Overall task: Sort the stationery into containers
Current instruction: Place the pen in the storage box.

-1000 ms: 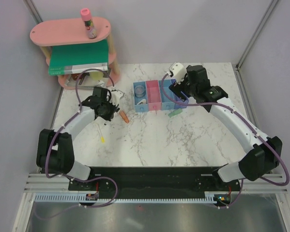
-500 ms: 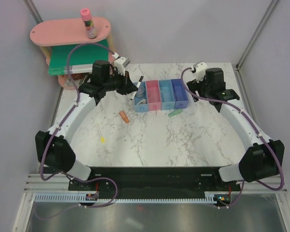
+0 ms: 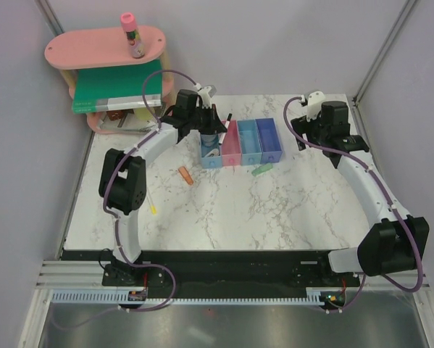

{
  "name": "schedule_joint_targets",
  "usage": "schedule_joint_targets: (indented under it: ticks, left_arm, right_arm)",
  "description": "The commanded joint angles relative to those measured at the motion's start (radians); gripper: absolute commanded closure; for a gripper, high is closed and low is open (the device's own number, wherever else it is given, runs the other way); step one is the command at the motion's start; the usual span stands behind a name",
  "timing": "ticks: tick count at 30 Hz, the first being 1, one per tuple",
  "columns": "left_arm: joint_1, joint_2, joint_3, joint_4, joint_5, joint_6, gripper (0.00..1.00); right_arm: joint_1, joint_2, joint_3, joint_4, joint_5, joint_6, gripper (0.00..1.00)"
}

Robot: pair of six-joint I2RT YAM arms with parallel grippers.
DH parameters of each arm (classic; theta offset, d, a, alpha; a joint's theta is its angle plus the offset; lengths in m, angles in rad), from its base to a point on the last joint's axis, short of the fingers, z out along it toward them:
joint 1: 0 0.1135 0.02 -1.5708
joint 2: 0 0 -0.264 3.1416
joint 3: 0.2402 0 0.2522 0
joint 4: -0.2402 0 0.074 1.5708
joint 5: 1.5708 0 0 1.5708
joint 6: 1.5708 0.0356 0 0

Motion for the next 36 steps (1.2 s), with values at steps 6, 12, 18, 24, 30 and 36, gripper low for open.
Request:
schedule_joint_targets:
  ticks: [6, 12, 18, 24, 30, 36]
  left_arm:
    - [-0.059, 0.133, 0.16, 0.087, -0.088, -0.054, 0.98]
    - [-0.087, 0.175, 0.18, 0.116, -0.085, -0.091, 0.98]
    - [-0.111, 0.216, 0.222, 0.146, -0.052, -0.142, 0.98]
    - [-0.131, 0.253, 0.252, 0.154, -0.039, -0.165, 0.98]
    - [-0.146, 0.281, 0.261, 0.154, -0.039, -0.165, 0.94]
    - [-0.15, 0.29, 0.261, 0.154, -0.023, -0.163, 0.6]
  right_arm:
    - [-0.014, -0.053, -0.025, 0.012, -0.036, 0.02, 0.13]
    - [-0.016, -0.054, -0.025, 0.012, -0.038, 0.029, 0.13]
    - [-0.022, -0.062, -0.035, 0.012, -0.038, 0.032, 0.13]
    - [-0.029, -0.07, -0.055, 0.011, -0.039, 0.034, 0.13]
    - [-0.032, -0.071, -0.068, 0.016, -0.071, 0.035, 0.13]
    - [-0.032, -0.082, -0.068, 0.014, -0.073, 0.035, 0.13]
